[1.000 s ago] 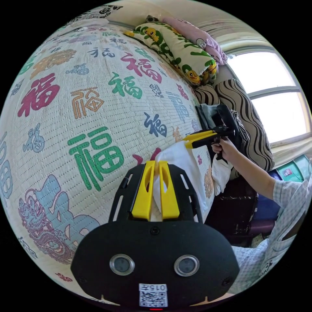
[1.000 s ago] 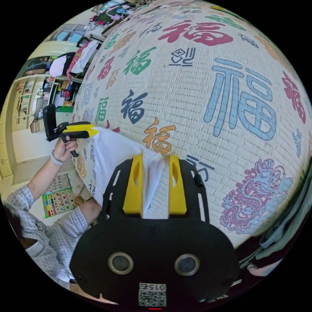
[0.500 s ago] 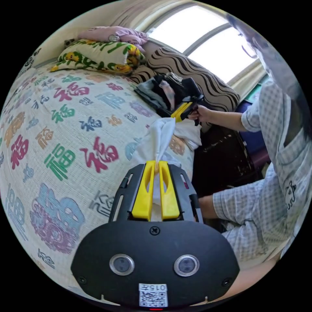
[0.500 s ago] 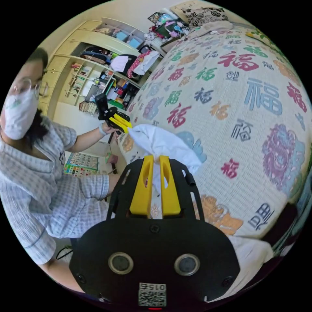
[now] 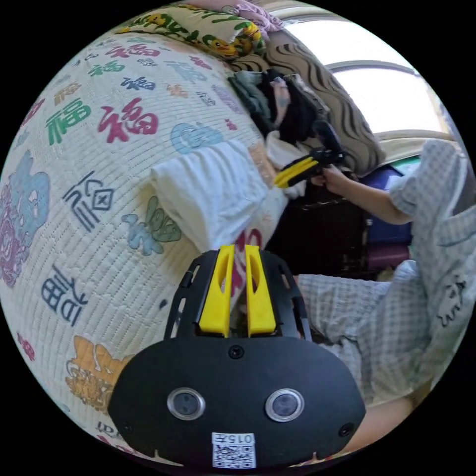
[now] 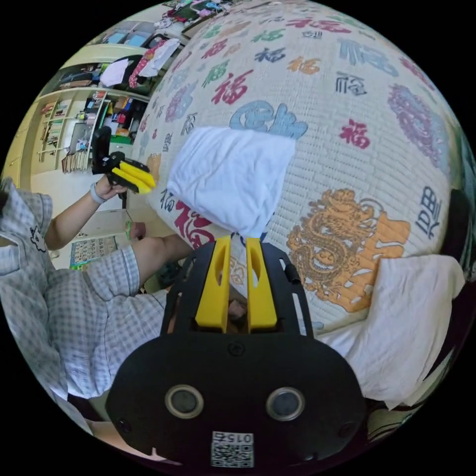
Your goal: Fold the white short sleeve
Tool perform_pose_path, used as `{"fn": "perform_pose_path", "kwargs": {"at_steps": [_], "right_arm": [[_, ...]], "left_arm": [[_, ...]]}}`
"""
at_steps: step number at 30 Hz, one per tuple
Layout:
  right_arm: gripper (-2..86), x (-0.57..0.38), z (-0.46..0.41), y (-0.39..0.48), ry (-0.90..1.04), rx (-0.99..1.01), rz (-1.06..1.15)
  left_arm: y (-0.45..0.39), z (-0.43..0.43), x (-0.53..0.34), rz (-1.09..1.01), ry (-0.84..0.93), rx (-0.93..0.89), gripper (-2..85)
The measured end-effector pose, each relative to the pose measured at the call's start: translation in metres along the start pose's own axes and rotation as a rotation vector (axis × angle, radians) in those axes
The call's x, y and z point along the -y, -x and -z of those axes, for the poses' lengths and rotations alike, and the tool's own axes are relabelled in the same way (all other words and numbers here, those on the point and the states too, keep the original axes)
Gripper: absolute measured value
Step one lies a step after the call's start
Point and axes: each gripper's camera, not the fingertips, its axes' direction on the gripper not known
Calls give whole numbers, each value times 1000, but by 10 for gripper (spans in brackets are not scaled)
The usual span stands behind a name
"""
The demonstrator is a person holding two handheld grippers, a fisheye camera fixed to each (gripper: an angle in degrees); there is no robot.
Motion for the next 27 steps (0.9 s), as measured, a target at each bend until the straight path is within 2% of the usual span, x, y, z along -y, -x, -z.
{"fn": "perform_pose_path", "kwargs": {"at_steps": [1, 3, 6, 10, 13, 15, 17, 19, 22, 25, 27], "right_arm": [[56, -1, 8, 1, -50, -11, -2], [52, 4, 14, 5, -140, -12, 24], [43, 28, -8, 8, -162, 18, 88], [5, 40, -73, -28, -43, -18, 8], [1, 16, -88, -77, -133, 268, -168], [5, -2, -89, -93, -170, 278, -240], [21, -22, -79, -104, -227, 247, -244], [56, -32, -71, -114, -292, 277, -245], [89, -33, -69, -134, -353, 232, -270], [120, -22, -94, -152, -224, 197, -252], [120, -27, -112, -164, -182, 285, -233]], "left_arm": [[-5, 6, 0, -26, -11, -110, 30], [-14, 17, 3, -50, -83, -156, 29], [-15, 12, 15, 26, -163, 29, 20], [7, -27, 20, 211, -25, 161, 2], [3, -31, 10, 259, -14, 168, 6], [-4, -25, 7, 269, -9, 184, 15], [-7, -15, 1, 279, -43, 133, 35], [-4, 6, -11, 334, -167, 57, 72], [9, 19, -18, 413, -256, 12, 110], [16, 15, -16, 428, -215, -5, 129], [20, 10, -18, 428, -183, -84, 130]]}}
